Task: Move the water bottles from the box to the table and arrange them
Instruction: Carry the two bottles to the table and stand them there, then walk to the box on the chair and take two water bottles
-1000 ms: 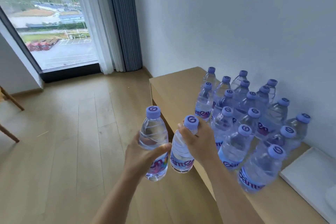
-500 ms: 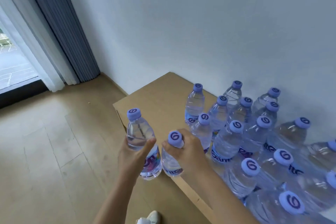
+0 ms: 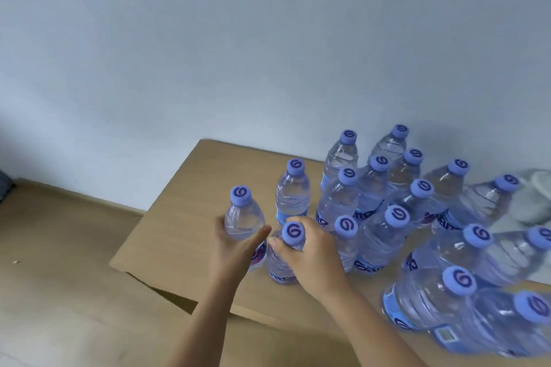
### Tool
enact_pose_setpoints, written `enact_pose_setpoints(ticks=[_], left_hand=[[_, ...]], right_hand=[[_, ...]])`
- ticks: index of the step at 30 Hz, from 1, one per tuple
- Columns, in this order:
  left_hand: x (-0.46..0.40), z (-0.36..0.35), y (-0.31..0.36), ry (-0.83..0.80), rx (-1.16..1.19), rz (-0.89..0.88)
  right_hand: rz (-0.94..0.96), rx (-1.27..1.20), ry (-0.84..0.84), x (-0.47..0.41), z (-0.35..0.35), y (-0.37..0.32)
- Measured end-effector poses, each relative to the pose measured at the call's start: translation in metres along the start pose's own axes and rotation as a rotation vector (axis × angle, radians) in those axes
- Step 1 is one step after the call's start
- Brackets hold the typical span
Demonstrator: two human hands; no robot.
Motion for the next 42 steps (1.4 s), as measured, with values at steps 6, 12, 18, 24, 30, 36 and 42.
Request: enact_pose_setpoints(ticks=[6, 12, 18, 24, 30, 36, 42], left_hand=[[-0.027, -0.024, 0.006, -0.212, 0.067, -0.026], [-0.019, -0.026, 0.015, -0.245, 0.123, -0.007], [0.023, -0.013, 0.071, -0.027, 0.164, -0.288], [0.126, -0.053, 0.109, -0.160, 0.045, -0.635], [0.256, -0.126, 0.079, -0.584, -0.079, -0.654], [0.381, -0.185, 0.039, -0.989, -0.310, -0.884], [0.536, -0.255, 0.014, -1.378, -0.357, -0.932]], right_hand=[[-0.036, 0.071, 0.010, 0.010, 0.002, -0.009], [-0.008, 0.054, 0.060, 0.027, 0.024, -0.014], [-0.029, 0.015, 0.216, 0.053, 0.065, -0.002], [-0.098, 0.217, 0.364, 0.122, 0.139, 0.017], [-0.305, 0.424, 0.518, 0.260, 0.239, 0.039], [-0.630, 0.424, 0.635, 0.394, 0.299, 0.066], [-0.861, 0.503, 0.885, 0.542, 0.371, 0.079]])
Point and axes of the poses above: each hand's wrist, its own x-axis away from the middle knuckle, its own z-axis out of the back of the hand, y = z × x, the point moved 1 cm from there along -x, towards the middle knuckle, and after that the axes turned 2 degrees about y, right-handed, at the moved point
